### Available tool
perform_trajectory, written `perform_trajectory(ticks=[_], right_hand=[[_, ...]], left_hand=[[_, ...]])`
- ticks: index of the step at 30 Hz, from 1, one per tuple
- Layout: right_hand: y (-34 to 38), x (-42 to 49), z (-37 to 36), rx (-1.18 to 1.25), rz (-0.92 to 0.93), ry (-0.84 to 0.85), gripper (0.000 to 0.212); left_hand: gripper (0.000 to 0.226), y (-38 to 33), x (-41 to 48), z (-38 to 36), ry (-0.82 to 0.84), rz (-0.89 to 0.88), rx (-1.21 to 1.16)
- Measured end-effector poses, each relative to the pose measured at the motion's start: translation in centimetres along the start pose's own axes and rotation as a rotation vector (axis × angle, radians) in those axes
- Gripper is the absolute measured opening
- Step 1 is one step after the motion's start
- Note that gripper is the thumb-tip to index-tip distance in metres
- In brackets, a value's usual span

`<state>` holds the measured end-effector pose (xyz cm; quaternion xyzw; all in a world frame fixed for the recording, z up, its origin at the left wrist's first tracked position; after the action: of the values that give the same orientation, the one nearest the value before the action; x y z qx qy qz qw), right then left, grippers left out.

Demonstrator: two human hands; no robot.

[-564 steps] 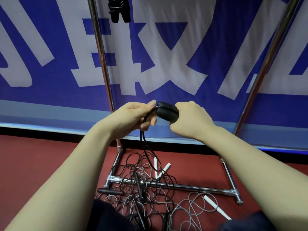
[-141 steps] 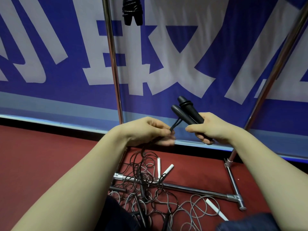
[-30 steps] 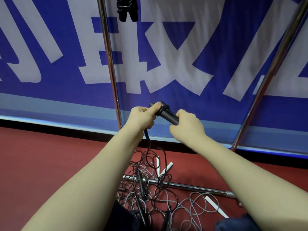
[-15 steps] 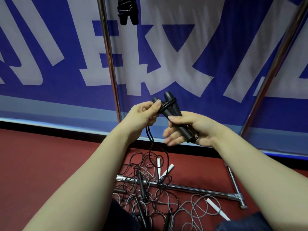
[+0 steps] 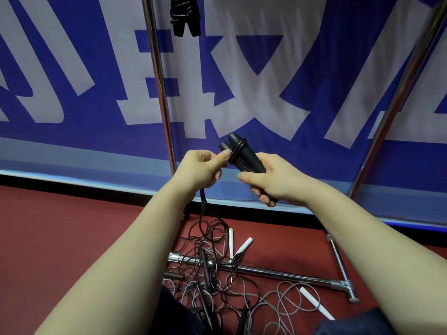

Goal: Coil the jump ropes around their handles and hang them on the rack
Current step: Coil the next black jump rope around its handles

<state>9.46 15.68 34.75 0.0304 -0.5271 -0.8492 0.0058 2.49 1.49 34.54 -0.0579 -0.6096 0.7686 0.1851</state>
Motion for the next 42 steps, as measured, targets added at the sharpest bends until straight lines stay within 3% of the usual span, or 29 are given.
perform_trajectory(ticks=[3,7,14,17,21,24,27,29,31,34,38,42], right_hand=[[0.0,0.4,0.5,-0.215,0.051,-0.138,0.009],[0.0,0.2,0.5,-0.607,0.084,-0.291,0.016],[0.3,0.1,0.8,-0.848,0.061,-0.369,0.016],[0.6,0.2,0.9,-0.996,0.022,-0.413,0.014],[1.3,-0.1,-0.7,-1.175,0.005,-0.425,0.036],[1.3,0.0,-1.9,-1.26,-0.004,-0.413,0.045],[1.6,0.1,-1.6,-1.284,0.016,-0.46,0.04],[1.7,0.0,-1.2,-1.169,0.028,-0.486,0.029],[0.8,0.0,-0.8,-0.866,-0.015,-0.434,0.037],[-0.1,0.5,-0.2,-0.396,-0.059,-0.288,0.034],[-0.5,0.3,0.7,0.051,-0.115,-0.067,0.025],[-1.1,-0.4,-1.0,0.57,-0.183,0.225,0.043]], left_hand=[[0.052,-0.1,0.0,-0.5,-0.051,0.031,-0.015],[0.039,-0.1,-0.1,-1.8,0.057,0.103,-0.131],[0.024,-0.5,-0.6,-2.7,0.14,0.151,-0.013],[0.034,-1.0,-0.9,-3.0,0.104,0.155,-0.03],[0.07,-0.5,-0.6,-2.9,0.0,0.119,0.041],[0.06,0.2,-0.4,-2.3,-0.074,0.124,0.041],[0.055,0.3,-0.4,-1.9,-0.1,0.121,-0.048],[0.058,0.2,-0.4,-1.9,-0.094,0.105,-0.101],[0.061,0.1,-0.4,-2.1,-0.072,0.099,-0.14],[0.058,0.5,-0.3,-1.7,-0.08,0.123,-0.186],[0.053,0.9,-0.3,-1.9,-0.023,0.11,-0.293],[0.052,-0.1,-0.5,-2.6,0.059,0.026,-0.311]])
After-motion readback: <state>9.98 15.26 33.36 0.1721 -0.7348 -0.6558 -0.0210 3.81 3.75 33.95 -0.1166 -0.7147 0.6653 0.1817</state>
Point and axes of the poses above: each hand's wrist, its own x-axis towards the middle knuckle, its own z-axis out of the back of the hand, y = z × x, the point moved 7 cm from there along x, towards the middle knuckle
